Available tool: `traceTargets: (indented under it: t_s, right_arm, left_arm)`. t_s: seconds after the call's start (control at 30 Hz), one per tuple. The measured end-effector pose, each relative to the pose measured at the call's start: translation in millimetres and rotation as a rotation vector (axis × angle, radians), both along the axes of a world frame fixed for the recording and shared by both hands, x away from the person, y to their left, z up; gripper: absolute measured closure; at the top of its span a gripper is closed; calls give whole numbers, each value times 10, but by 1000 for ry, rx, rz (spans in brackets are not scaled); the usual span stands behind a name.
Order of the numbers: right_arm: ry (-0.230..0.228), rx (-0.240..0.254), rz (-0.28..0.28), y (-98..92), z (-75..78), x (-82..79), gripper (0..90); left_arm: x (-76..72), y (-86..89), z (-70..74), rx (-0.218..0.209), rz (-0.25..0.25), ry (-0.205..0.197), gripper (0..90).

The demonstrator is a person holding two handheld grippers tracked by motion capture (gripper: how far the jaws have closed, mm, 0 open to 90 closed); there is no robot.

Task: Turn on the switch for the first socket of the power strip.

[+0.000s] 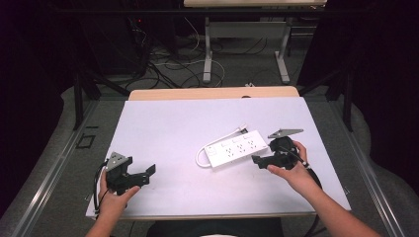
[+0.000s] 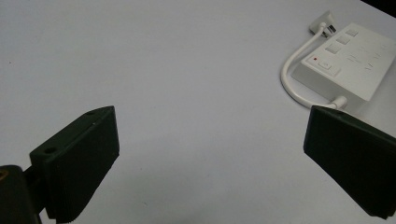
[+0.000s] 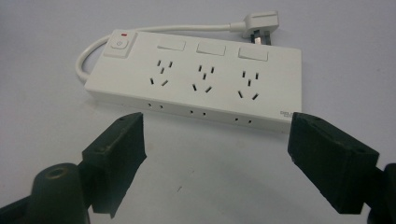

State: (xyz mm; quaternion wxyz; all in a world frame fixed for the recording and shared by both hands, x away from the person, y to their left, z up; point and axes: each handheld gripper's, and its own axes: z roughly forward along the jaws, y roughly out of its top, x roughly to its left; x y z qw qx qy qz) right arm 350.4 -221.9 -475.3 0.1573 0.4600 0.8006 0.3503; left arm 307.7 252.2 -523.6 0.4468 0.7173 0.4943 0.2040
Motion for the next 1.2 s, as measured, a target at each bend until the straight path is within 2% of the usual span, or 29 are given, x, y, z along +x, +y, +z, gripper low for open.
traceTargets:
  t_s: [0.33, 0.67, 0.93, 1.2]
  right_arm:
    - [0, -36, 18, 102, 79, 96, 194]
    - [3, -50, 3, 134, 172, 223, 230]
    - [-7, -43, -15, 136, 219, 345, 270]
    - [4, -20, -46, 162, 218, 465, 327]
  left_arm:
    - [0, -8, -6, -1, -2, 1, 32]
    - [3, -11, -8, 3, -4, 1, 34]
    - [5, -12, -11, 7, -6, 1, 34]
    - [9, -10, -15, 11, -5, 2, 37]
